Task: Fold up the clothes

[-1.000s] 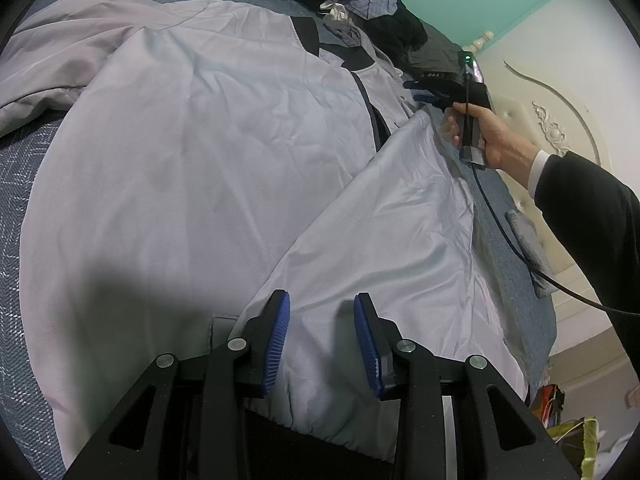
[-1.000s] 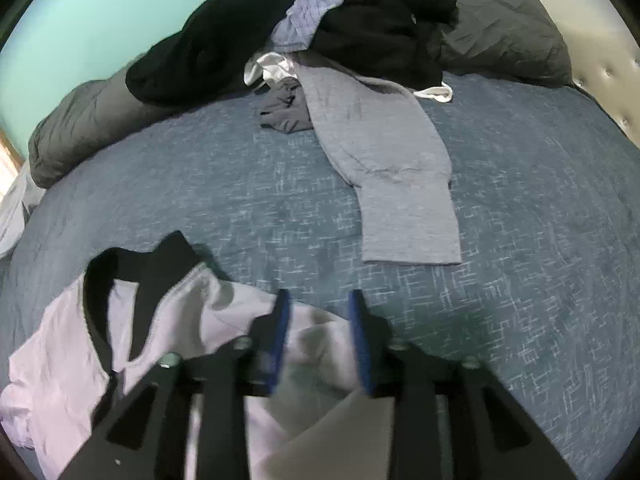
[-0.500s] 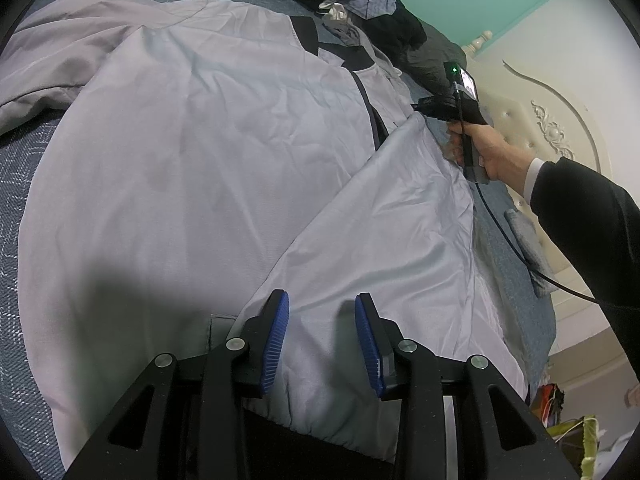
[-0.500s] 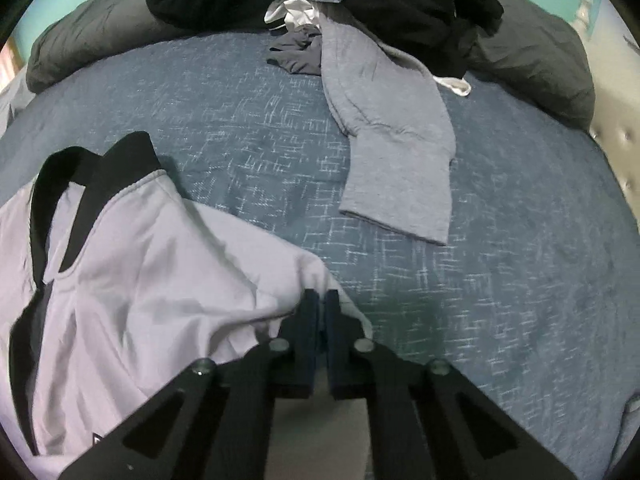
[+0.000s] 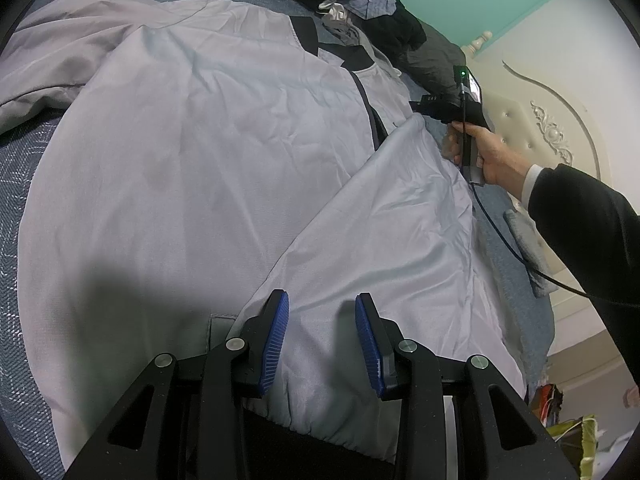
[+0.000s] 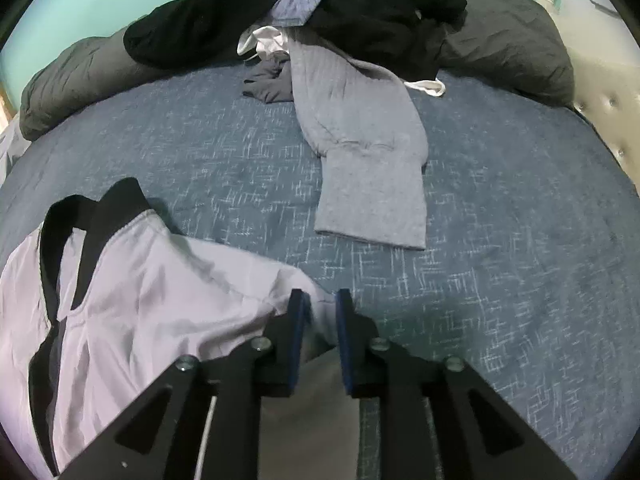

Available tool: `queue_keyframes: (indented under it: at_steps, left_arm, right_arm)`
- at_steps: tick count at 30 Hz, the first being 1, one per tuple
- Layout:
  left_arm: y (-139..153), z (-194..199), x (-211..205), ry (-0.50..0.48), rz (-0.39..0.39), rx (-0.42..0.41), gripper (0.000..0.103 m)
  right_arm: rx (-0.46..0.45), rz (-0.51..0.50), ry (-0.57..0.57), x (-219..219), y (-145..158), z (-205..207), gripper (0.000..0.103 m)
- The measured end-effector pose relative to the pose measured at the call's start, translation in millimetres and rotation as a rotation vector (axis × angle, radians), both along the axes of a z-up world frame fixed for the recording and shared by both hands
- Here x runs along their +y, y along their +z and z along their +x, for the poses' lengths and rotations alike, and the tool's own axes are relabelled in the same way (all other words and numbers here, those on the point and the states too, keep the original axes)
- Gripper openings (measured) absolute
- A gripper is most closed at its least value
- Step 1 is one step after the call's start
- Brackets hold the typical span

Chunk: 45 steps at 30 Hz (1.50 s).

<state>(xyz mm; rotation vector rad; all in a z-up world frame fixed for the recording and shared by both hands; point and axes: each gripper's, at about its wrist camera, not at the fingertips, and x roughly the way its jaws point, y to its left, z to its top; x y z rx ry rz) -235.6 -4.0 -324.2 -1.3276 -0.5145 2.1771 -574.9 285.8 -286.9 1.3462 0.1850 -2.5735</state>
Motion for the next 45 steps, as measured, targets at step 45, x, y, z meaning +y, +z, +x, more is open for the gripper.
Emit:
queue_keyframes:
  at_steps: [45]
  left_arm:
    - [13,4,-38,0.092,-0.01,0.012,0.048]
  right_arm:
    - [-0.097,-0.037,0.158,-117,13,-38,0.027]
